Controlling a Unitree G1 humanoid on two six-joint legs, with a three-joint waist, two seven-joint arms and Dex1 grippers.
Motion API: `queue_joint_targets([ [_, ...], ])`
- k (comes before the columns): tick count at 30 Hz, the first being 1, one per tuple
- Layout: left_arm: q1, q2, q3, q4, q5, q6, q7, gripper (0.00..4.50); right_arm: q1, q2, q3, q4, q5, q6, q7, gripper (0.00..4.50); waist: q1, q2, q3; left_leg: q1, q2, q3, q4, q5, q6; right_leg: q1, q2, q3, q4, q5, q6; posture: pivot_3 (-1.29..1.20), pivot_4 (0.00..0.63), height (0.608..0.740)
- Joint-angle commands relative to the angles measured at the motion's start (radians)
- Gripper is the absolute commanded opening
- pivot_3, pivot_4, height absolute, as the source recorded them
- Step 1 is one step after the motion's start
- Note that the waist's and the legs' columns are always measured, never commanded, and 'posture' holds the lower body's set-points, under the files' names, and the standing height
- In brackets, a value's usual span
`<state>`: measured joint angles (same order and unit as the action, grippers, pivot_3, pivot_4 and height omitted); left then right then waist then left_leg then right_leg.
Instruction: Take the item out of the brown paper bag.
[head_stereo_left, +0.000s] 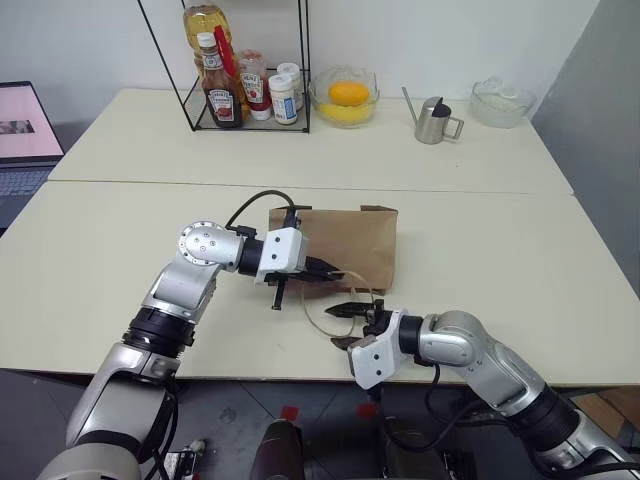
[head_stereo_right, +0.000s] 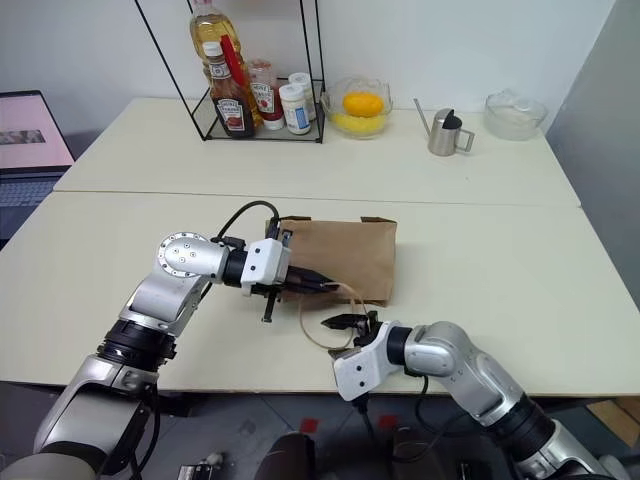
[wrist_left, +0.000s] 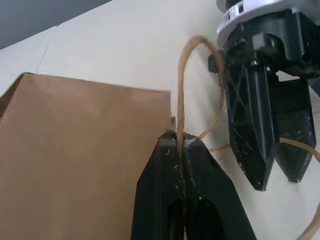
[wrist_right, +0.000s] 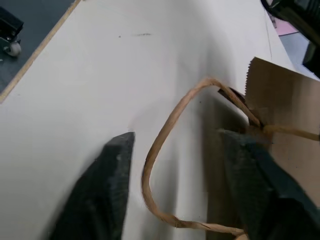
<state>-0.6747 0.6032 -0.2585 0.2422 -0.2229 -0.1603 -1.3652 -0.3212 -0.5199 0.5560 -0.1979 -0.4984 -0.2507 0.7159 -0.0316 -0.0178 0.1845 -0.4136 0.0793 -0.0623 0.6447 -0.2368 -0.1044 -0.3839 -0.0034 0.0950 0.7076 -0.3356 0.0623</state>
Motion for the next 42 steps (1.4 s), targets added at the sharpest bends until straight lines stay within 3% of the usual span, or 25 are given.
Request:
queue_joint_targets([
  [1,-0.027,0.008,0.045,-0.016,-0.008,0.001,0.012,0.0,0.006,0.015,-0.005,-0.006,-0.013,-0.005,-0.015,1.43,0.0,0.0,0.0,0.0,0.0,0.0,0.0,0.0,0.0,0.0,0.0,0.0,0.0,0.0,0.0,0.0,0.15,0.74],
  [5,-0.037,0.006,0.057,-0.013,-0.005,0.014,0.02,0.0,0.009,0.022,-0.005,0.007,-0.014,-0.008,-0.011,0.02,0.0,0.0,0.0,0.0,0.0,0.0,0.0,0.0,0.001,0.0,0.0,0.0,0.0,0.0,0.0,0.0,0.15,0.74],
  [21,-0.233,-0.033,0.135,0.118,-0.029,0.161,0.103,0.0,0.04,0.043,0.019,0.043,-0.007,0.031,0.031,0.02,-0.001,0.0,0.0,0.0,0.0,0.0,0.0,0.0,0.001,0.0,0.0,0.0,0.0,0.0,0.0,0.0,0.15,0.74],
  [42,-0.415,-0.057,0.145,0.289,0.001,0.141,0.108,0.0,0.045,0.025,0.042,0.032,-0.027,0.068,0.082,0.02,0.001,0.0,0.0,0.0,0.0,0.0,0.0,0.0,-0.001,0.0,0.0,-0.001,0.0,0.0,0.0,0.0,0.15,0.74],
])
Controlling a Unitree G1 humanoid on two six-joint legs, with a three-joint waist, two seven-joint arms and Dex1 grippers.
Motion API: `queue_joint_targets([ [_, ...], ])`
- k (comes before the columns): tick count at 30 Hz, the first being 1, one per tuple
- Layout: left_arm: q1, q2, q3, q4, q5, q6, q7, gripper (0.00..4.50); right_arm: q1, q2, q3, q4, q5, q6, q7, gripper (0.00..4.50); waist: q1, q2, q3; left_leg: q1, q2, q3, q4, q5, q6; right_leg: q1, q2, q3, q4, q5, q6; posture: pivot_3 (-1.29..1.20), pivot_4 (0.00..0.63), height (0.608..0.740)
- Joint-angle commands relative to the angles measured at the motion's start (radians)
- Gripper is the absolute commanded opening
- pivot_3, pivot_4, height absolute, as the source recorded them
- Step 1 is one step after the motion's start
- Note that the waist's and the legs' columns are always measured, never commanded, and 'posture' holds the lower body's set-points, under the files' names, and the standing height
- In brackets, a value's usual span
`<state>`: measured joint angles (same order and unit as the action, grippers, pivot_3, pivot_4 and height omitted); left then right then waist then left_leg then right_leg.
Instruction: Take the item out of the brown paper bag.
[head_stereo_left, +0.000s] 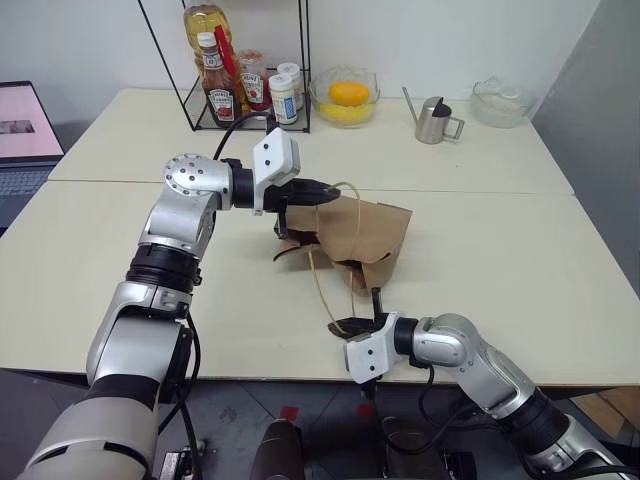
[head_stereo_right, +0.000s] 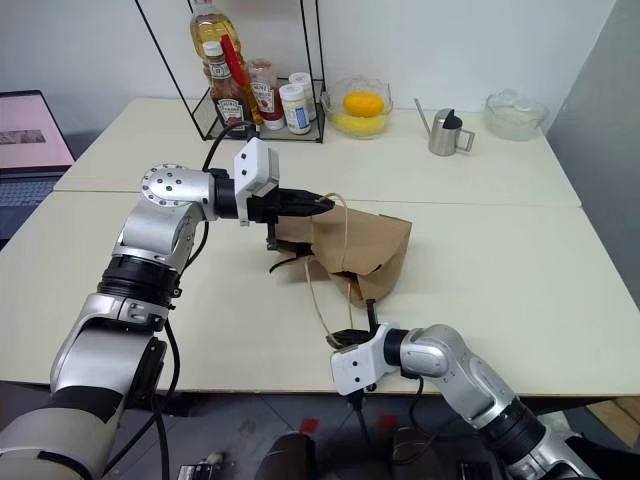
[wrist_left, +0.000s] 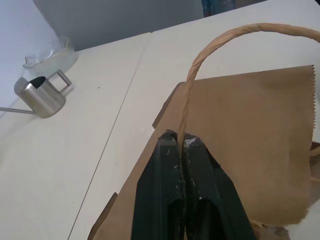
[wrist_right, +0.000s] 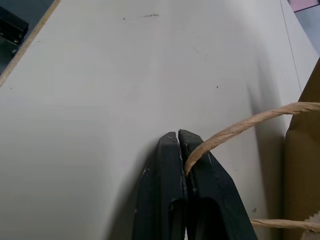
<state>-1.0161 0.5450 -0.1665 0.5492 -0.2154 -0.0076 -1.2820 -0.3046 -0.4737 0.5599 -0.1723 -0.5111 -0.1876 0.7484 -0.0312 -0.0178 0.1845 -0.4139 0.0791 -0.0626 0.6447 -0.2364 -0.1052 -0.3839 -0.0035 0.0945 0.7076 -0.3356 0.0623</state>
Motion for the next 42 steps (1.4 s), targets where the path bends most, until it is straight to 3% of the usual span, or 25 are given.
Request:
queue_joint_targets([
  [1,-0.079,0.0,0.053,-0.016,-0.007,-0.009,0.026,0.0,0.031,-0.023,0.039,0.004,-0.014,0.006,0.051,0.02,0.0,0.0,0.0,0.0,0.0,0.0,0.0,0.0,0.0,0.0,0.0,0.0,0.0,0.0,0.0,0.0,0.15,0.74],
  [18,-0.151,-0.026,0.078,0.04,0.007,0.01,0.058,0.0,0.051,-0.037,0.045,-0.002,-0.024,-0.003,0.058,0.02,-0.001,0.0,0.0,0.006,0.0,0.0,-0.002,0.0,0.0,0.006,0.0,0.0,-0.002,0.0,0.0,0.0,0.15,0.74],
  [28,-0.18,-0.03,0.095,0.042,-0.005,0.047,0.079,0.0,0.053,-0.137,-0.025,-0.057,0.017,-0.039,0.078,0.02,0.002,0.0,0.0,0.007,0.0,0.0,-0.002,-0.001,0.001,0.01,0.0,-0.001,-0.005,0.0,0.0,0.0,0.15,0.74],
  [38,-0.16,-0.045,0.102,-0.003,-0.016,0.082,0.08,0.0,0.032,-0.128,-0.074,-0.15,0.085,0.044,0.116,0.02,0.001,0.0,0.0,0.008,0.0,-0.001,-0.002,0.0,0.0,0.01,0.0,-0.001,-0.005,0.0,0.0,0.0,0.15,0.74],
  [42,-0.152,-0.056,0.102,-0.012,-0.02,0.087,0.079,0.0,0.025,-0.108,-0.1,-0.188,0.106,0.079,0.11,0.95,0.001,0.0,0.0,0.008,0.0,-0.001,-0.002,0.0,0.0,0.01,0.0,-0.001,-0.005,0.0,0.0,0.0,0.15,0.74],
])
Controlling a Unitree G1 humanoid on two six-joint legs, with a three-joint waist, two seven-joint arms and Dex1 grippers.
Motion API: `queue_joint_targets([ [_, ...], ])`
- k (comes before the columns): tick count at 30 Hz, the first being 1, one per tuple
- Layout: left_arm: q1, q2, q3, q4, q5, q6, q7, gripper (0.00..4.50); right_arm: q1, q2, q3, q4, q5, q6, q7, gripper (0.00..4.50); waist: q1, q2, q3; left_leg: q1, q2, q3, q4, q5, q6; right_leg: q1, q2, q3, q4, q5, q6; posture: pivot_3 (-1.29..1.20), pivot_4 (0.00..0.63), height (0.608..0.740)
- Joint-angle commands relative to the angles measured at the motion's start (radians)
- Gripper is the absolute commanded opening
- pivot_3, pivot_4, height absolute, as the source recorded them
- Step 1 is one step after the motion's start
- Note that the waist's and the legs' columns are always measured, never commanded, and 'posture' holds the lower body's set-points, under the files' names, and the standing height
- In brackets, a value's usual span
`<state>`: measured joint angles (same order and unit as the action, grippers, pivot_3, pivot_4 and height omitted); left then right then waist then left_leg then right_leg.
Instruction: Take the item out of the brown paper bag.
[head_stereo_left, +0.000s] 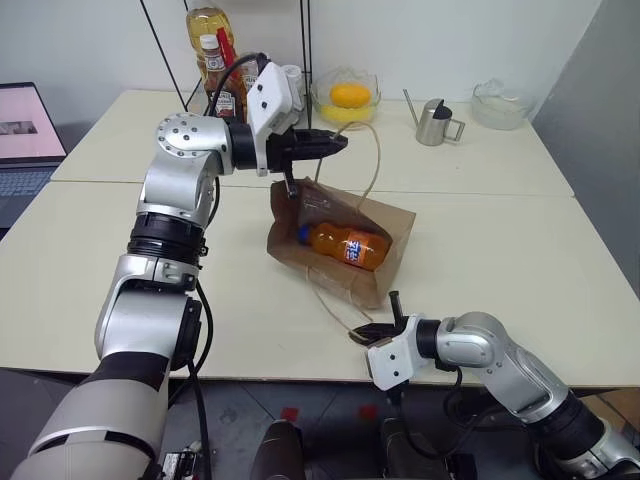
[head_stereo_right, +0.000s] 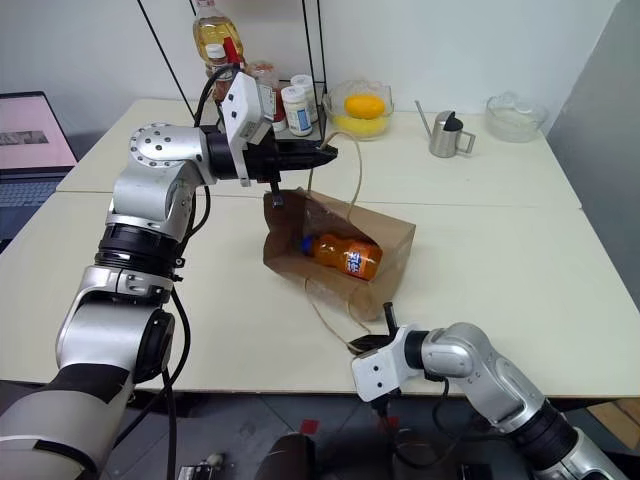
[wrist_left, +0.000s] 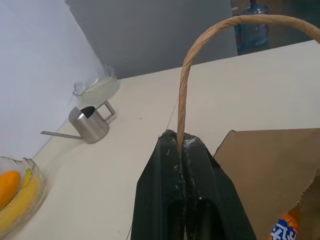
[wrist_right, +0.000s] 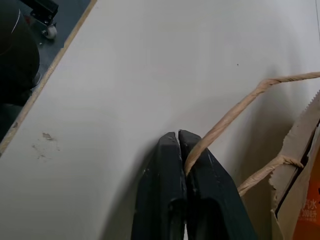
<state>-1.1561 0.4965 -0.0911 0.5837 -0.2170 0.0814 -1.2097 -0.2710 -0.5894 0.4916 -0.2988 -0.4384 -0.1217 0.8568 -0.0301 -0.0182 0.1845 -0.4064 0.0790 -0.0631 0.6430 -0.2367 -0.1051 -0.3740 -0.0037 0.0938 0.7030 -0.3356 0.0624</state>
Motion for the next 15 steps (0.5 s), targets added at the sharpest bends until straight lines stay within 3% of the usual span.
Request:
queue_joint_targets([
  [1,-0.011,-0.008,0.026,-0.047,-0.019,-0.002,0.006,0.0,-0.007,0.007,-0.04,-0.076,0.035,0.016,0.0,1.27,0.0,0.0,0.0,0.0,0.0,0.0,0.0,0.0,0.0,0.0,0.0,0.0,0.0,0.0,0.0,0.0,0.15,0.74],
  [6,-0.008,-0.016,0.027,-0.052,-0.021,0.001,0.005,0.0,0.016,-0.016,-0.086,-0.168,0.094,0.015,0.013,3.09,0.0,0.0,0.0,0.0,0.0,0.0,0.0,0.0,0.0,0.0,0.0,0.0,0.0,0.0,0.0,0.0,0.15,0.74],
  [15,-0.001,-0.026,0.025,-0.058,-0.025,0.006,0.003,0.0,0.059,-0.066,-0.283,-0.328,0.411,-0.009,0.027,3.09,-0.001,0.0,0.0,0.0,0.0,0.0,0.0,0.0,0.001,0.0,0.0,0.0,-0.001,0.0,0.0,0.0,0.15,0.74],
])
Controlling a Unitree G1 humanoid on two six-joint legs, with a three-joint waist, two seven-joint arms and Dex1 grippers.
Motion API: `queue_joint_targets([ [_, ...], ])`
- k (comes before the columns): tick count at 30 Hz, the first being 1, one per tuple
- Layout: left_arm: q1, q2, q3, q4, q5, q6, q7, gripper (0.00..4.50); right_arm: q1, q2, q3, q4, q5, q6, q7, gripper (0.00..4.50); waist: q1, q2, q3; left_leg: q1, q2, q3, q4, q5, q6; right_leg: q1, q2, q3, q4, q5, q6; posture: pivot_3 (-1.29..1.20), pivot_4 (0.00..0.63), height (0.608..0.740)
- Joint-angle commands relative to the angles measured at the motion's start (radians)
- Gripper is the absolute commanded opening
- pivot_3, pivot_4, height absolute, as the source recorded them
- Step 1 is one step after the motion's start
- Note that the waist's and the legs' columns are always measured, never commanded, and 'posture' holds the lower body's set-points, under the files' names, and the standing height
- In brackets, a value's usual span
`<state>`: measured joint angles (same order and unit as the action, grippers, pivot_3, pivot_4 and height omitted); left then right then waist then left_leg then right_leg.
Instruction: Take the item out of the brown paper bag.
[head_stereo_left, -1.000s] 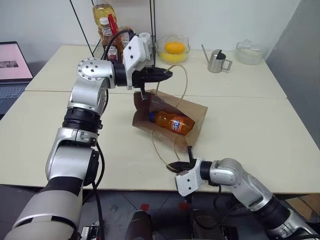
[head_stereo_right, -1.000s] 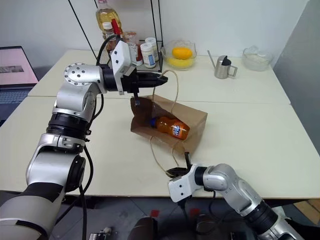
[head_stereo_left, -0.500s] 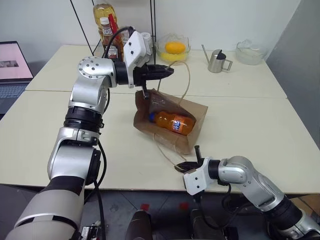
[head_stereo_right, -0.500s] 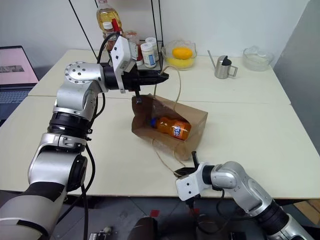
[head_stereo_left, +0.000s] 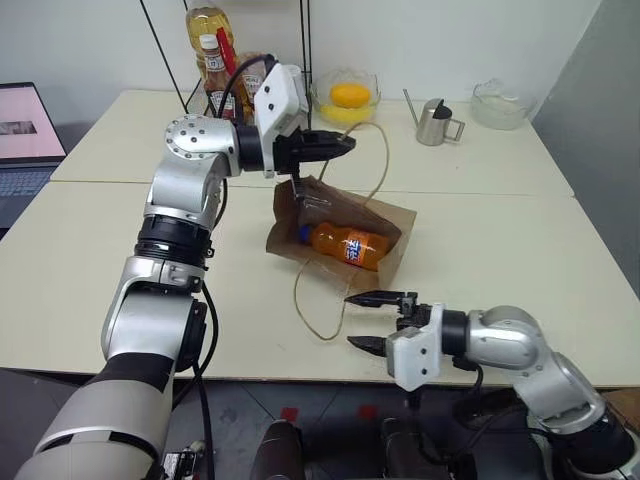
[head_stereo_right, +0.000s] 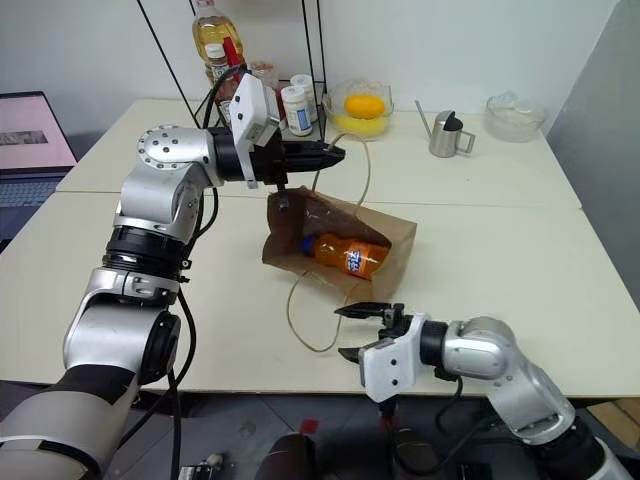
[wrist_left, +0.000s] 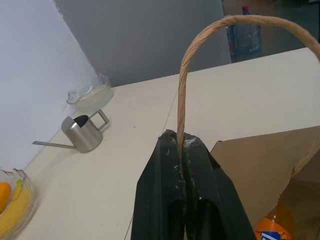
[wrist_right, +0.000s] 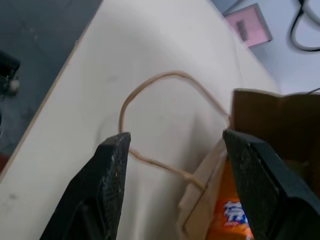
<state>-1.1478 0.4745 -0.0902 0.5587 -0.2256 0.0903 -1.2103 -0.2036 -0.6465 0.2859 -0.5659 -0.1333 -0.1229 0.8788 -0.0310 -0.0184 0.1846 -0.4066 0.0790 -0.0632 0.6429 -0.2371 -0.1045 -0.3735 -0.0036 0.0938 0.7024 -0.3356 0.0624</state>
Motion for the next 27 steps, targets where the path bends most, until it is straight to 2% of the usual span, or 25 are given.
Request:
queue_joint_targets([
  [1,-0.01,-0.006,0.024,-0.031,-0.016,-0.004,0.003,0.0,-0.024,-0.009,-0.094,-0.068,0.133,0.001,0.003,3.09,0.0,0.0,0.0,0.0,0.0,0.0,0.0,0.0,0.0,0.0,0.0,0.0,0.0,0.0,0.0,0.0,0.15,0.74],
  [5,-0.013,-0.012,0.023,-0.023,-0.013,-0.008,0.003,0.0,-0.132,0.021,-0.089,-0.066,0.152,0.123,-0.017,3.09,-0.001,0.0,0.0,0.0,0.0,0.0,0.0,0.0,0.0,0.0,0.0,0.0,0.0,0.0,0.0,0.0,0.15,0.74],
  [13,-0.016,-0.025,0.021,-0.014,-0.007,-0.019,0.004,0.0,-0.44,0.208,0.153,0.117,-0.129,0.403,-0.093,3.09,-0.004,0.0,0.0,0.0,0.0,-0.001,-0.001,0.001,-0.002,-0.002,0.0,0.0,0.001,0.0,0.0,0.0,0.15,0.74],
  [19,-0.016,-0.026,0.023,-0.016,-0.007,-0.021,0.003,0.0,-0.527,0.277,0.262,0.241,-0.299,0.522,-0.116,3.09,0.0,0.0,0.0,-0.002,0.0,-0.001,-0.001,0.002,-0.003,-0.002,-0.001,-0.001,-0.002,0.0,0.0,0.0,0.15,0.74],
  [27,-0.017,-0.023,0.026,-0.02,-0.01,-0.017,0.004,0.0,-0.544,0.314,0.277,0.339,-0.391,0.609,-0.134,3.09,-0.002,0.0,0.0,-0.002,0.0,-0.001,-0.001,0.002,-0.003,-0.002,0.0,-0.001,-0.001,0.0,0.0,0.0,0.15,0.74],
])
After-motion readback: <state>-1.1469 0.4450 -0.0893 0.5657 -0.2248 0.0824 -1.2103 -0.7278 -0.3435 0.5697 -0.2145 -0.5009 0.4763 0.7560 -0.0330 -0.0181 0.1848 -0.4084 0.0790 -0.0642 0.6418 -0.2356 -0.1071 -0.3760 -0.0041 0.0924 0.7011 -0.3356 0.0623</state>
